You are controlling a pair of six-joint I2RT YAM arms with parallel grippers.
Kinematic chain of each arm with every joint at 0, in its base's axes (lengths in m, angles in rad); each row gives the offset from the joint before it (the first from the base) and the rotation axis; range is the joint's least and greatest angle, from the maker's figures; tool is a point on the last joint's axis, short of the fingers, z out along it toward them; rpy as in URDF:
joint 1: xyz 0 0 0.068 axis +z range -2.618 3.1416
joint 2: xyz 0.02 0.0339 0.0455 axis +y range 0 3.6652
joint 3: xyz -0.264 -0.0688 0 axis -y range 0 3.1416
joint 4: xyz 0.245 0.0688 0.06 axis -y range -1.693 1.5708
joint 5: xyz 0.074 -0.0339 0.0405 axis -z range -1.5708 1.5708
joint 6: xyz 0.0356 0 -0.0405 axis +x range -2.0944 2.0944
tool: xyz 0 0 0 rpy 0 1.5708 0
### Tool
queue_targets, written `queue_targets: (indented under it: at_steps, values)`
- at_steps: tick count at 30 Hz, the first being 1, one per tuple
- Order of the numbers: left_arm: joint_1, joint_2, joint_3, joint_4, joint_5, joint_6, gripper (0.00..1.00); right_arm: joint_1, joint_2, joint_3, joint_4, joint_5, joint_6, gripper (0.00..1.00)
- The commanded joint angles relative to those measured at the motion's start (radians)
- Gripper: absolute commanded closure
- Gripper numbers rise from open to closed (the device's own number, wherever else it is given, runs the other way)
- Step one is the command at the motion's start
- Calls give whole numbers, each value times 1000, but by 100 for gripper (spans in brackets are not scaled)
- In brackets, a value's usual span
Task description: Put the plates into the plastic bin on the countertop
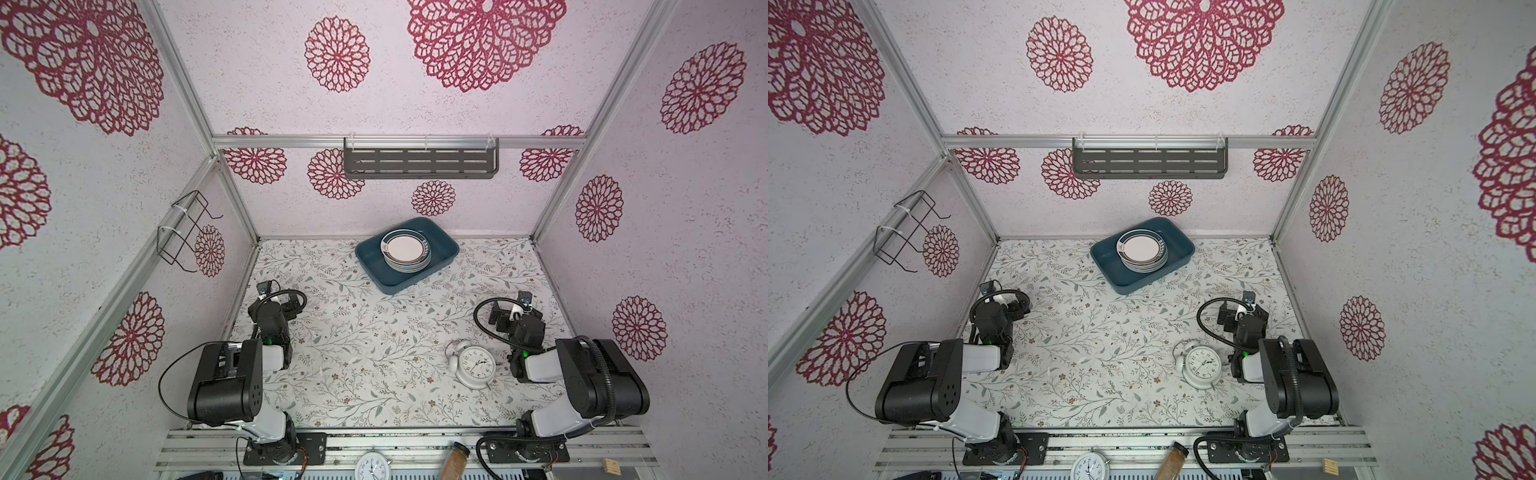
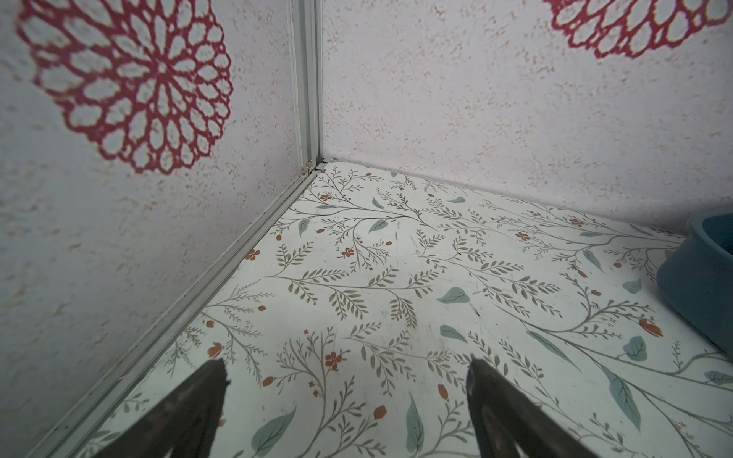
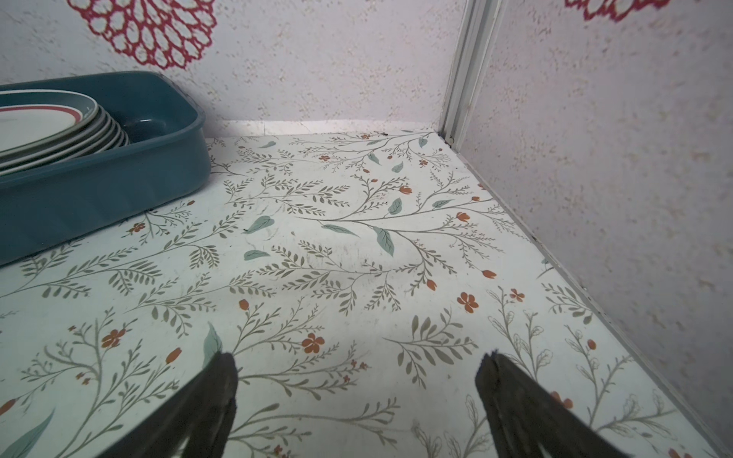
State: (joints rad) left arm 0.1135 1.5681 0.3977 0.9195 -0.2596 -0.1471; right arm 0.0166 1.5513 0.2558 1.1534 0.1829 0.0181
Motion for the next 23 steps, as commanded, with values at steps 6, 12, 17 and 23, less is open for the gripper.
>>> queue_targets:
  at_steps: [6,12,17,23]
  values:
    - [-13,-4,15,-3,28,33,3,2,-16,6,33,-11,0,1]
    - [-3,-4,25,-22,52,28,3,2,-13,13,24,-11,-1,1]
    - [9,-2,32,-34,77,22,3,-1,-9,21,11,-19,5,1]
    - [8,-8,21,-19,73,24,3,0,-16,7,31,-16,0,1]
